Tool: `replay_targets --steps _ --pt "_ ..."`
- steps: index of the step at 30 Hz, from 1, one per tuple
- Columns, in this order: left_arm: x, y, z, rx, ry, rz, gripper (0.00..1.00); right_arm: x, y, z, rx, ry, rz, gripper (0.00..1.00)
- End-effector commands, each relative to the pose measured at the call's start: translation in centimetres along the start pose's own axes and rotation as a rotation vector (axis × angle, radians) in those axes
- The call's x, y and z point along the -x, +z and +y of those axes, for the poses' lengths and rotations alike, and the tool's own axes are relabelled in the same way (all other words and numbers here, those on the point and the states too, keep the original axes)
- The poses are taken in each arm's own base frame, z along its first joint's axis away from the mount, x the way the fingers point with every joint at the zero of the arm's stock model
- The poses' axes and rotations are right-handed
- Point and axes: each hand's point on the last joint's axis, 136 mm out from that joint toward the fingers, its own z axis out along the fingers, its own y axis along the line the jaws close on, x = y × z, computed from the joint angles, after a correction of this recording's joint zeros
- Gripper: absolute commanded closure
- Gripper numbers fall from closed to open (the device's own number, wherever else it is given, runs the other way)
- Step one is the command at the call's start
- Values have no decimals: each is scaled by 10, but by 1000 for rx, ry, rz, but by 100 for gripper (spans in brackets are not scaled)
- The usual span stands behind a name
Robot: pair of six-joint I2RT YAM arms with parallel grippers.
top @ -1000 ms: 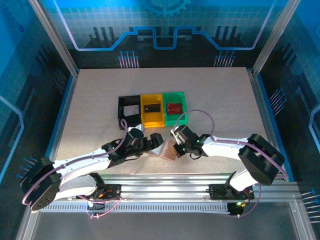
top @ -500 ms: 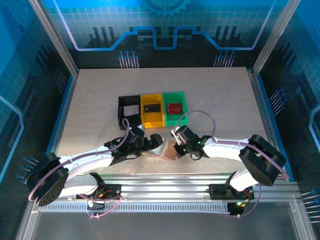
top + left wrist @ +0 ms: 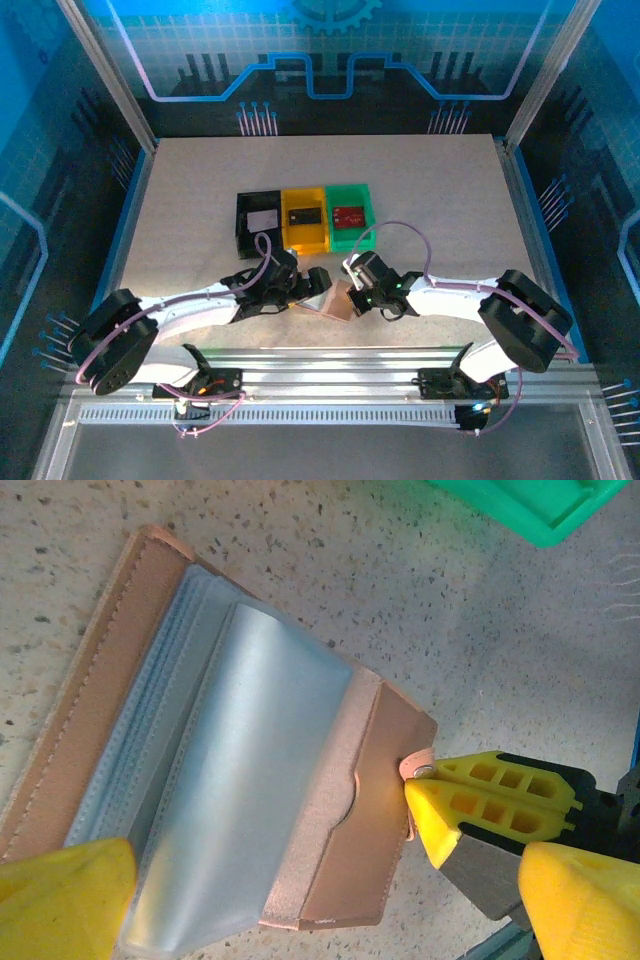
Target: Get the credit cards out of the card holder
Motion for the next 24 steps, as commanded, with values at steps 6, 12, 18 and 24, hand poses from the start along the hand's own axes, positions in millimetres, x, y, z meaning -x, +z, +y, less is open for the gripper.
replay_targets --steps 6,12,18,24 --pt "2 3 -17 -52 4 21 1 -22 4 8 36 -26 68 100" --pt "4 1 -33 -107 -12 25 1 -21 3 9 44 -29 63 100" --pt "0 4 -51 -152 -10 34 1 -20 2 11 55 -33 55 100" --pt "-11 13 -74 -206 -6 62 1 -16 -3 13 69 -36 25 100"
